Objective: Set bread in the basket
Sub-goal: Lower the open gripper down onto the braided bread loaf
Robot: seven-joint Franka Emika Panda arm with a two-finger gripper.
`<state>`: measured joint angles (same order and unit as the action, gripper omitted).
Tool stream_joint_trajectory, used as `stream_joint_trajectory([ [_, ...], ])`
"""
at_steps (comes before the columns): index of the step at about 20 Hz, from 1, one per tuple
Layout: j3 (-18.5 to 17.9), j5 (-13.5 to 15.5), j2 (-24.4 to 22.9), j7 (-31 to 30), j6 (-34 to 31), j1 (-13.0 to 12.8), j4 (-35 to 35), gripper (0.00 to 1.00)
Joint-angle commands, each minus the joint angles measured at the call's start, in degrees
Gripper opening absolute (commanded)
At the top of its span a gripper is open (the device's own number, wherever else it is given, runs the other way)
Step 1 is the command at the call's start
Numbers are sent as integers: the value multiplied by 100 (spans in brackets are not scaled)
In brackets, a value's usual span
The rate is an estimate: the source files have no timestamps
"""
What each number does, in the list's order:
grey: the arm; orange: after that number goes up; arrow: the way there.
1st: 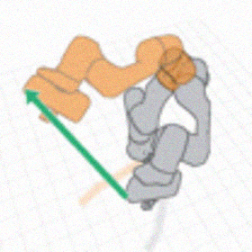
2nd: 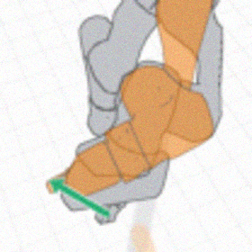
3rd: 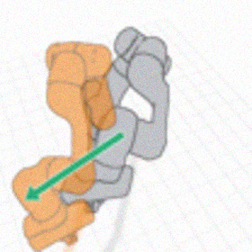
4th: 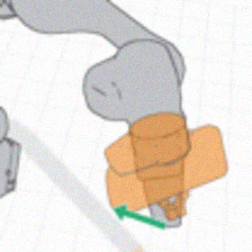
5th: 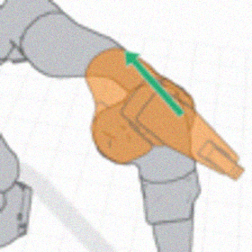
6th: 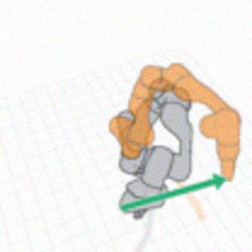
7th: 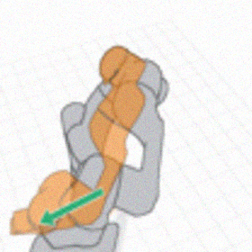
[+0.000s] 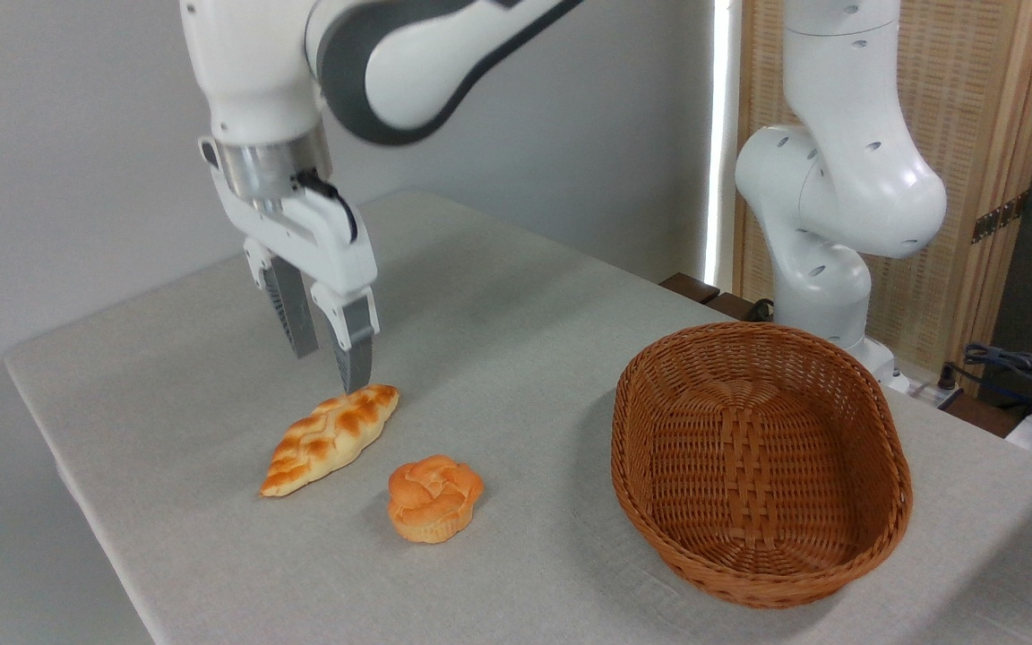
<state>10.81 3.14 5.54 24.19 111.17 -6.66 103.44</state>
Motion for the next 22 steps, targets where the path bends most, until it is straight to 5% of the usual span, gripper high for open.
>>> stream_joint_trajectory([
  [1, 18, 29, 44, -125, 352, -99, 386, 100],
  [22, 185, -85, 483, 312, 854, -125, 546, 100],
])
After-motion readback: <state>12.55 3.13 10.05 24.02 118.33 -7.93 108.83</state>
